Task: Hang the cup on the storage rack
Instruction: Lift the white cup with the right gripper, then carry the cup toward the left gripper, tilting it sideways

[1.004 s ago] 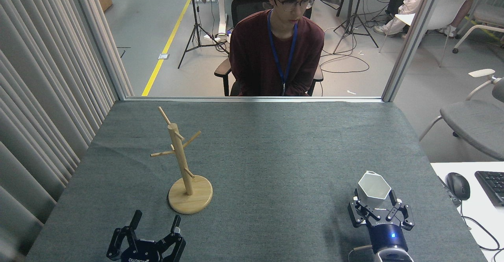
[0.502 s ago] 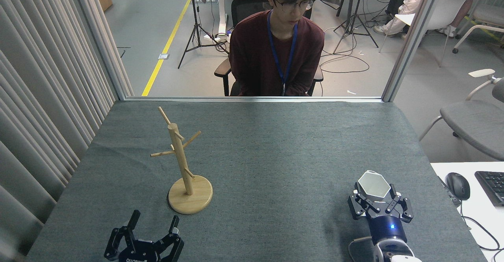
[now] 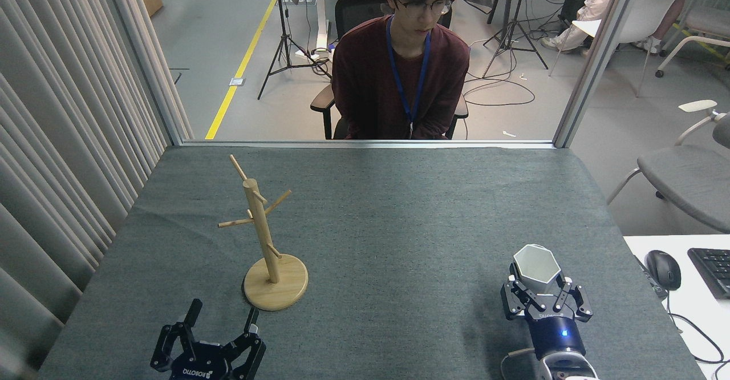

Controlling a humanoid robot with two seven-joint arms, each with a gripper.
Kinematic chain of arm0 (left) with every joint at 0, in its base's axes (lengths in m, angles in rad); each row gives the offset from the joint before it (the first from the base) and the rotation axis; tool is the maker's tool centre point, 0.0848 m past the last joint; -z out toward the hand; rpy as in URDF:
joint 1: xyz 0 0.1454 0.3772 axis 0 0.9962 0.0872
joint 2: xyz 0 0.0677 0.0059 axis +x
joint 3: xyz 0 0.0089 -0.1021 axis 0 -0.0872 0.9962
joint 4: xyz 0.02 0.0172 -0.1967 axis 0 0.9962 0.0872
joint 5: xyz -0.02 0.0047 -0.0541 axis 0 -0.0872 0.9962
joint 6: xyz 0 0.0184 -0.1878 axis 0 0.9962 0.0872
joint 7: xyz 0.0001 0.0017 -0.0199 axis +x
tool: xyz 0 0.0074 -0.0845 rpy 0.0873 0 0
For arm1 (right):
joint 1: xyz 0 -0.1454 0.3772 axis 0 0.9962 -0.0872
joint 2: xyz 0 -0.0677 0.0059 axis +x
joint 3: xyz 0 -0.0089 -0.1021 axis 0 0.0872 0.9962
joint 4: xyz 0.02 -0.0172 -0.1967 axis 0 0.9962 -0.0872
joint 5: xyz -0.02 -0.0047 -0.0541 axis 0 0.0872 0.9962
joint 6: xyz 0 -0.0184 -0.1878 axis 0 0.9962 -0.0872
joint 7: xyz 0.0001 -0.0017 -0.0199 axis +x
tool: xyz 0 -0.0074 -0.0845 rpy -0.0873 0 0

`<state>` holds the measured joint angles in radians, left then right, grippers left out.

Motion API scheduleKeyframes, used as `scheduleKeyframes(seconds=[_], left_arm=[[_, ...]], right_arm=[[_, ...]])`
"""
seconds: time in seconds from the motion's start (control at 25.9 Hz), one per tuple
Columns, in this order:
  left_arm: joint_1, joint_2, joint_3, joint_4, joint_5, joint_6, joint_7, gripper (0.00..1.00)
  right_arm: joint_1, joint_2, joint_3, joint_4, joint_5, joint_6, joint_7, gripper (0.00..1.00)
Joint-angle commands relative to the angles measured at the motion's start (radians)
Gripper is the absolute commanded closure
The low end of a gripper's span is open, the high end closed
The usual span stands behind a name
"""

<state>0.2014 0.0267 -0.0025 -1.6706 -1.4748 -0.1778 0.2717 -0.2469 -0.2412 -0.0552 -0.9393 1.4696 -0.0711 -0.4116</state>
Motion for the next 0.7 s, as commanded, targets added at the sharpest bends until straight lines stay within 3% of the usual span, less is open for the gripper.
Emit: scheduleKeyframes(seconds=[0.0,0.12,0.35,0.66], left_arm=[[-0.028,-0.002,-0.034,0.043,-0.006,-0.006,0.027,0.0],[-0.022,0.019,-0.145,0.051,-0.035,-0.042,0.023,0.0],[-0.027,0.005,-0.353,0.088,-0.268,-0.06,0.018,0.0],[-0.069,-0.028,-0.429,0.166,-0.289,-0.058,0.015,0.0]], right_arm=[[0.054,0.0,-0.005,-0.145,-0.002,-0.004,-0.007,0.29],[0.083,0.02,0.005,-0.246,-0.002,-0.001,-0.003,0.29],[0.149,0.143,0.081,-0.42,0.026,0.005,0.002,0.28],[0.267,0.23,0.298,-0.587,0.155,0.01,-0.001,0.27]])
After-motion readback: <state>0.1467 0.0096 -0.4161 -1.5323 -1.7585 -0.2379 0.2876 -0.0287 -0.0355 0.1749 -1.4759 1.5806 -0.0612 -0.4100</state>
